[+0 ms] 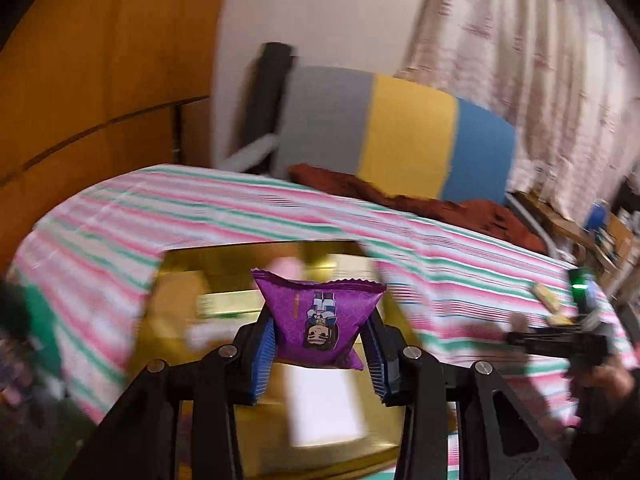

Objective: Organize objects
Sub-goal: 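Carry the purple packet and plastic bundle over the gold tray and open both tools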

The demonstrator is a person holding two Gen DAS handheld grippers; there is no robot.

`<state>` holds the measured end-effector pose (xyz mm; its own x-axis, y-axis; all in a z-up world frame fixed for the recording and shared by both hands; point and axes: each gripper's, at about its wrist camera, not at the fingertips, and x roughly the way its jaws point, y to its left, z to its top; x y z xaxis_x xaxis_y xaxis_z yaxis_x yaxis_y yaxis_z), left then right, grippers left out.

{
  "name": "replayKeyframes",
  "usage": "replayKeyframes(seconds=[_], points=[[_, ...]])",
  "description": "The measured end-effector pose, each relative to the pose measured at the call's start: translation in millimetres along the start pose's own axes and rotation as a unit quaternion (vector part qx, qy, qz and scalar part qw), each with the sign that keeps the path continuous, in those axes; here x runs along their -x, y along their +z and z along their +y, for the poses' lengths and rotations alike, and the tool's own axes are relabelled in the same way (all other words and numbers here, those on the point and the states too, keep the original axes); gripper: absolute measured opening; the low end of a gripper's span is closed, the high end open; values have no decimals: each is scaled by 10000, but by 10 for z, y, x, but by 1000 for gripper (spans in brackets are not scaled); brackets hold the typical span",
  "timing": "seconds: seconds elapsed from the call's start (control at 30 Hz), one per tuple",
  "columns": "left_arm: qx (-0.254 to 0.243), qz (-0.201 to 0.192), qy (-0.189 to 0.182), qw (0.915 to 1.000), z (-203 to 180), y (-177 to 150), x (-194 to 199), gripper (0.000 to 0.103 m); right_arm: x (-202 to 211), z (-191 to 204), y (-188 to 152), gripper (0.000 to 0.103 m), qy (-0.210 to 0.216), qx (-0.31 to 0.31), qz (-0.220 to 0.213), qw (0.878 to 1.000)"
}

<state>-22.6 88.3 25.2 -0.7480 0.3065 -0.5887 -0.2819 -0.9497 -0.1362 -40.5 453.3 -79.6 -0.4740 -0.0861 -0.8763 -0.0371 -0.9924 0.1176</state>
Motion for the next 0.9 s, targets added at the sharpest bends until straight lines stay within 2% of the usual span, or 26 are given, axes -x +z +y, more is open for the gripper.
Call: replayKeyframes(seconds=[0.17,0.43,0.57,0.73,0.9], points=[[280,69,543,9981,447,-94,-52,41,268,409,-22,38,665,-45,-374,9971],[568,214,856,9945,778,-232,-152,41,553,1299,25,38,1419,560,-646,9862],[584,250,825,9946,804,-244,-179,41,549,1660,25,38,1537,876,-631,9822],[602,290,816,9944,845,-275,-198,42,452,1909,14,38,1579,1013,-481,9811],[673,396,809,9937,890,-327,-221,50,337,2088,5,40,1472,1098,-357,9823]])
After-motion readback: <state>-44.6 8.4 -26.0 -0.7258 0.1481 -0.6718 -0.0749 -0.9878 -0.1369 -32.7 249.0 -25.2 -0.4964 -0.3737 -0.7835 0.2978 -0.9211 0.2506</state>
